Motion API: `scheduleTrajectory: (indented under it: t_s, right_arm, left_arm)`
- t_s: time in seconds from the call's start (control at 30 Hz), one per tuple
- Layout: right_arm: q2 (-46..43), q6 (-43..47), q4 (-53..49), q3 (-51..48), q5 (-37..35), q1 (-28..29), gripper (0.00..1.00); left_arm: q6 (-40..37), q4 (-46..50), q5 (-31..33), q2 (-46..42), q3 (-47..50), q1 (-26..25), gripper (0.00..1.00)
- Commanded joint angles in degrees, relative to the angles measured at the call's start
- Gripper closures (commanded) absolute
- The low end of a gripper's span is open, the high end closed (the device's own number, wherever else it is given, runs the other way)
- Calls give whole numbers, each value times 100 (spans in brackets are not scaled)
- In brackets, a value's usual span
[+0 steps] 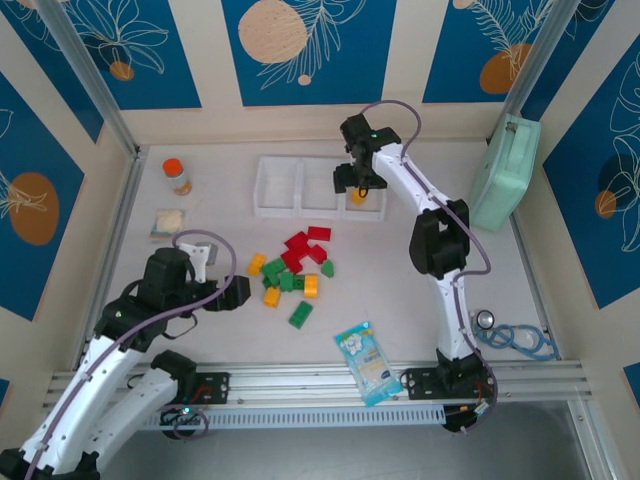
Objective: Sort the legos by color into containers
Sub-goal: Place the lego in the container, then pick up the lego from the center of the table.
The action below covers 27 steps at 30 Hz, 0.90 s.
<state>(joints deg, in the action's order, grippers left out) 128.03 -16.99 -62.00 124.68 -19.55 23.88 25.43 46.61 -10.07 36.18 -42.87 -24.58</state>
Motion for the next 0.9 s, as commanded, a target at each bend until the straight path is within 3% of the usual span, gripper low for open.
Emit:
scheduleTrajectory:
  t_s: [0.0, 0.23, 0.43, 0.6, 0.87]
  right_arm:
    - [-935, -467, -175, -590, 178, 219, 16]
    - [-2213, -2722, 192, -2716, 533, 1079, 16]
    - [-2283, -4125, 502, -3660, 244, 1933, 15]
    - [-2177, -4457, 921, -4115, 158, 2083, 16]
    - [-2106, -3901, 1706, -4487, 642, 1723, 25]
  left_arm:
    - [-57, 190, 109, 49, -177, -47, 1]
    - [-25, -164, 25, -646, 42, -47, 0]
    - [13, 64, 386, -945, -19, -55, 1]
    - [-79, 85, 277, -830, -55, -56, 1]
    - [-60, 74, 230, -810, -19, -56, 1]
